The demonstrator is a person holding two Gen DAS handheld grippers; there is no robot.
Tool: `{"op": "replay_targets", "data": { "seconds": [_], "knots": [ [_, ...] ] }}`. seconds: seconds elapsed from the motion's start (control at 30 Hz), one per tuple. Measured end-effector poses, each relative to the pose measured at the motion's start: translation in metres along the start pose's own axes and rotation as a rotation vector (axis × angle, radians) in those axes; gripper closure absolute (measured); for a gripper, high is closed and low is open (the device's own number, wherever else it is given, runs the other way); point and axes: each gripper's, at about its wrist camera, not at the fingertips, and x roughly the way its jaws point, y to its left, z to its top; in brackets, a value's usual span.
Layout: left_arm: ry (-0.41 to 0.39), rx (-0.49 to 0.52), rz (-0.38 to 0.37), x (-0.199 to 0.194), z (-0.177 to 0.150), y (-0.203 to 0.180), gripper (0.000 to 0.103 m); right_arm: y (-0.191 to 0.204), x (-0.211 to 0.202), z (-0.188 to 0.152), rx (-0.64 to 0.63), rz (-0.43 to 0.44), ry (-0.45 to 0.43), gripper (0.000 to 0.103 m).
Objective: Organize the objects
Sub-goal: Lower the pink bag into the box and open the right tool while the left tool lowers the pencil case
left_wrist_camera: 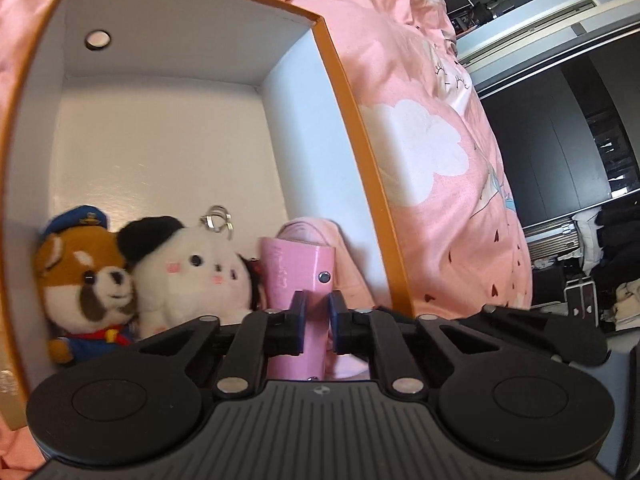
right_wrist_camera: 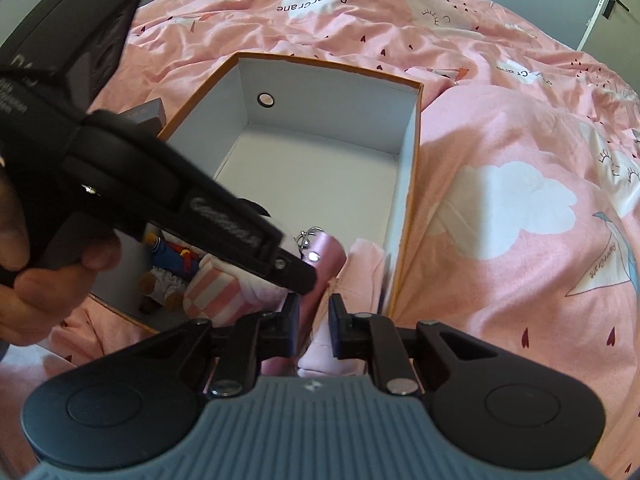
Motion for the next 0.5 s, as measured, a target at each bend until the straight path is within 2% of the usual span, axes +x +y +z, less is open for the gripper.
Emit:
{"op": "replay_targets", "data": {
  "seconds": [0.13,0.23,0.37,0.5],
  "knots": [
    [-0.027,0.029,0.058,0.004,0.004,-0.002,0.097,0.001,0.005,0.002,0.007,0.014,0.003,0.087],
    [-0.056,0.098,0.168,0.005,0.004,-0.007,0.097,0.002,0.012,0.004,0.015,0.018,0.008,0.087],
    [-0.058,0.116,0.135,-0.003,0.002,-0.003,0.097,0.004,0.021,0.005,0.015,0.008,0.005,0.087],
    [-0.123,0.243,0.173,-0.028,-0.001,-0.013,0.095,0.006,0.026,0.007,0.024,0.017,0.008,0.086]
  ]
}}
